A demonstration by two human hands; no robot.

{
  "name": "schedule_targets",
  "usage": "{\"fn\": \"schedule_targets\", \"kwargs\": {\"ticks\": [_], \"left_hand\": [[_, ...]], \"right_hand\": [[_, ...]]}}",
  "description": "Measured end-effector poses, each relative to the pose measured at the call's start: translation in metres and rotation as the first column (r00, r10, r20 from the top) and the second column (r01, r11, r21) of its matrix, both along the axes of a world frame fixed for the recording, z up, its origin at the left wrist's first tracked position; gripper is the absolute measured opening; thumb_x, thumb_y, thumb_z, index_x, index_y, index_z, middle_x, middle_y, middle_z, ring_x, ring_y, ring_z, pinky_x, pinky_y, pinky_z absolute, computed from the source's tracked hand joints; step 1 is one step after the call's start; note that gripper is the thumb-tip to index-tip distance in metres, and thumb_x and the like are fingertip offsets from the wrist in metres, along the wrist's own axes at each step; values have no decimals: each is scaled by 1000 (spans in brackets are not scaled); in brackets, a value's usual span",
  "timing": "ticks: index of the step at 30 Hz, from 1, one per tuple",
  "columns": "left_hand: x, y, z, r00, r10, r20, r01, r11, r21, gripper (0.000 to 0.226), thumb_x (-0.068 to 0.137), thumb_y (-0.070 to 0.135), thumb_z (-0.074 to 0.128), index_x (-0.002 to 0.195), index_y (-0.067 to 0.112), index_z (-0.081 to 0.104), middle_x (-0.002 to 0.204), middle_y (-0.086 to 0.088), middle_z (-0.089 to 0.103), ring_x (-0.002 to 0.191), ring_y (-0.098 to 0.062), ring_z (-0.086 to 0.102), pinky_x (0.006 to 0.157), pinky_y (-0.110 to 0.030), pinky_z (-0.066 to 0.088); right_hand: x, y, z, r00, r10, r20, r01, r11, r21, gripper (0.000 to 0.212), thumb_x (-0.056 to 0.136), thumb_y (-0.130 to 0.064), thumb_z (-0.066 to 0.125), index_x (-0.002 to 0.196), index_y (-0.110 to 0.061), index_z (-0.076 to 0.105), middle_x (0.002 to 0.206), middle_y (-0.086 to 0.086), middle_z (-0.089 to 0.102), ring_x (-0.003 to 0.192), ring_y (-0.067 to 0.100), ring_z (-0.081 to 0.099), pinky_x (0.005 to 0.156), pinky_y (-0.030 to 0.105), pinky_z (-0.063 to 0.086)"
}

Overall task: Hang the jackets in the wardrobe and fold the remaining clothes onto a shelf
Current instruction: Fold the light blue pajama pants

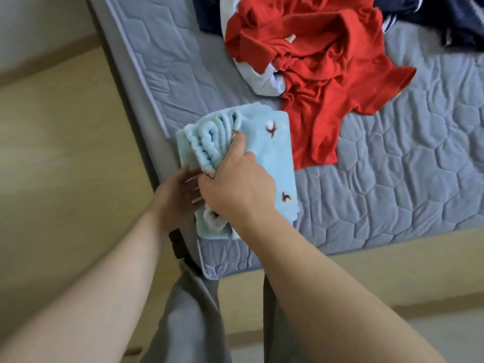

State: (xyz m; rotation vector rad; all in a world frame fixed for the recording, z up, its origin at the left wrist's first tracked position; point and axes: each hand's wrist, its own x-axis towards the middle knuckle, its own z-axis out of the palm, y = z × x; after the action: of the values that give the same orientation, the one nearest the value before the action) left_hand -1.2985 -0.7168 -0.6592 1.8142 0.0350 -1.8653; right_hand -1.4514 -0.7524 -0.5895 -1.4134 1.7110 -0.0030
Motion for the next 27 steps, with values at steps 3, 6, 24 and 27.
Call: {"fn": "schedule_targets", "kwargs": {"ticks": [3,6,24,27], "left_hand": [[34,13,-8,995,88,-37,-87,996,34,65,101,64,31,122,14,68,120,-8,71,107,-27,65,96,-40,43],[49,12,-17,997,76,-28,-75,996,55,79,90,81,34,129,21,67,116,-3,74,93,-20,73,82,-37,53],[17,-42,-45,705,-428,565,396,899,187,106,48,60,94,132,15,48,134,-4,54,121,-24,56,103,-41,50],[24,-42,-53,789,-341,511,322,938,130,108,43,54,99,130,16,47,129,-2,58,114,-21,61,100,-41,53]], "right_hand": [[40,5,-32,994,56,-97,-51,997,51,96,87,-49,59,158,-18,3,124,12,51,96,35,60,64,39,36],[60,16,-61,986,104,-129,-90,990,111,99,92,-45,57,160,-17,-10,137,16,43,107,35,56,66,38,37],[59,93,-72,719,-694,45,678,714,176,27,88,-40,65,74,-17,68,66,0,70,67,19,68,71,43,58],[70,113,-73,446,-884,-142,753,284,593,63,84,-68,64,67,-7,67,53,4,65,46,22,64,46,28,47]]}}
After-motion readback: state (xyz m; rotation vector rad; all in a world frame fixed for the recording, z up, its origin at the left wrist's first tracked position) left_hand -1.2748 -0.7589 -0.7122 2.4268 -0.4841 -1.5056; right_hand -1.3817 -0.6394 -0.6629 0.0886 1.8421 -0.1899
